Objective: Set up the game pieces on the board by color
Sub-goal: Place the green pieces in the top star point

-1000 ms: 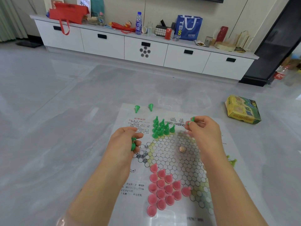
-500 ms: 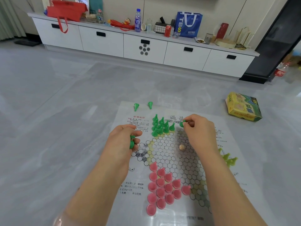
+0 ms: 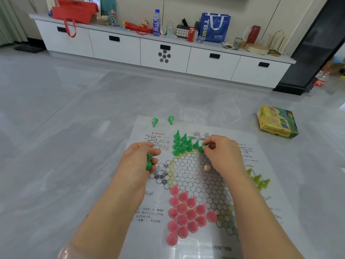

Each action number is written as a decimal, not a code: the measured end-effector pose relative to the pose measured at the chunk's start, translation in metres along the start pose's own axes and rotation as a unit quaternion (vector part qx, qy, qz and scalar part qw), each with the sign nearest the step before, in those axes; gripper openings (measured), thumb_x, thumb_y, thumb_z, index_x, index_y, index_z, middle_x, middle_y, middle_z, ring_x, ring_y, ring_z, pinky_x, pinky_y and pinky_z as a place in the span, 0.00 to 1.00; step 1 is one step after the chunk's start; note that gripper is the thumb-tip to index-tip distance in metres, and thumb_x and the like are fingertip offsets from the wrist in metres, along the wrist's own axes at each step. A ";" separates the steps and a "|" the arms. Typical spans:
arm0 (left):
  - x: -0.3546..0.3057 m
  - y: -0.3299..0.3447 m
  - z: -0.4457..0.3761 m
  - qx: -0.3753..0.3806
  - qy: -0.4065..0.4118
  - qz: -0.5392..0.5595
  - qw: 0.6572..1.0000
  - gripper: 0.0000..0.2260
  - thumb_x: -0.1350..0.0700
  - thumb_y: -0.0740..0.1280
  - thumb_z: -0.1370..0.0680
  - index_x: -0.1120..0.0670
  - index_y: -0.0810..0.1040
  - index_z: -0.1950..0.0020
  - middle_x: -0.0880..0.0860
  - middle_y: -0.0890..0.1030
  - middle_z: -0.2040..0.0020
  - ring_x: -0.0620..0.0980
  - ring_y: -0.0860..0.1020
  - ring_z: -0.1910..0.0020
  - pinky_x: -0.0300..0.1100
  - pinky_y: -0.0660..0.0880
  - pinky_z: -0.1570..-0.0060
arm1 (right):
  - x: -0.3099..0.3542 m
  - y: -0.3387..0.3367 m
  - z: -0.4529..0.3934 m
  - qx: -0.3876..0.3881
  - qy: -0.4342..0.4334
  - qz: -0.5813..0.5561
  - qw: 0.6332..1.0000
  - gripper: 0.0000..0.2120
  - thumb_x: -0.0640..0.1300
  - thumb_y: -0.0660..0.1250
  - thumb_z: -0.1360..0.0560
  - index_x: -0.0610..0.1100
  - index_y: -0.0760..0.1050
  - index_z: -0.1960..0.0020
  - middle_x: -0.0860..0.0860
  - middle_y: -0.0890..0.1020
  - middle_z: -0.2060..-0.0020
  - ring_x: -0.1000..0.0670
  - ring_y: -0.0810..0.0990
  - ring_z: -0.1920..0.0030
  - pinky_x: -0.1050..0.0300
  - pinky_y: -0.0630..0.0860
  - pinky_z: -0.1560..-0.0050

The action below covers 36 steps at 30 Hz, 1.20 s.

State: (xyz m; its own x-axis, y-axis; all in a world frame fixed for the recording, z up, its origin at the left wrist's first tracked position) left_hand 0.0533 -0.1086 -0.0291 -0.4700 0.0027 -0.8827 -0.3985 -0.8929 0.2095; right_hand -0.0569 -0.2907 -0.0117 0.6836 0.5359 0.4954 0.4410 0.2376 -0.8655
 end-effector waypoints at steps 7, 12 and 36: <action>-0.001 0.000 0.000 0.002 0.003 0.004 1.000 0.09 0.67 0.56 0.24 0.57 0.72 0.58 0.55 0.77 0.62 0.48 0.69 0.70 0.38 0.66 0.70 | 0.001 0.001 0.001 0.002 0.002 0.013 1.000 0.07 0.42 0.64 0.25 0.47 0.79 0.50 0.51 0.82 0.59 0.53 0.76 0.66 0.58 0.74 0.59; 0.000 -0.001 -0.001 0.003 0.004 0.011 1.000 0.09 0.67 0.56 0.24 0.57 0.72 0.57 0.55 0.77 0.61 0.47 0.69 0.69 0.38 0.67 0.69 | 0.002 0.001 0.001 0.007 0.005 0.015 1.000 0.09 0.42 0.64 0.25 0.46 0.79 0.47 0.52 0.80 0.63 0.54 0.76 0.66 0.56 0.76 0.55; 0.008 0.011 0.003 0.075 -0.046 0.067 0.994 0.12 0.52 0.59 0.21 0.56 0.74 0.61 0.50 0.69 0.67 0.41 0.62 0.82 0.31 0.57 0.85 | 0.099 -0.003 0.049 0.120 -0.243 -0.222 0.937 0.04 0.42 0.70 0.29 0.45 0.82 0.55 0.55 0.83 0.65 0.57 0.79 0.63 0.65 0.76 0.59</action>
State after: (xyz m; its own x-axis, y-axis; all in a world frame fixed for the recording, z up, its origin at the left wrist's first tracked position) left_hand 0.0427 -0.1166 -0.0323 -0.5945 -0.0640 -0.8016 -0.4368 -0.8113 0.3887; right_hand -0.0193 -0.1985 0.0367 0.0935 0.6329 0.7686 0.4360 0.6680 -0.6031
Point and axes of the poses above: each hand's wrist, its own z-axis away from the middle knuckle, its own y-axis out of the palm, x = y × z, the point moved 7 cm from there along -z, towards the middle knuckle
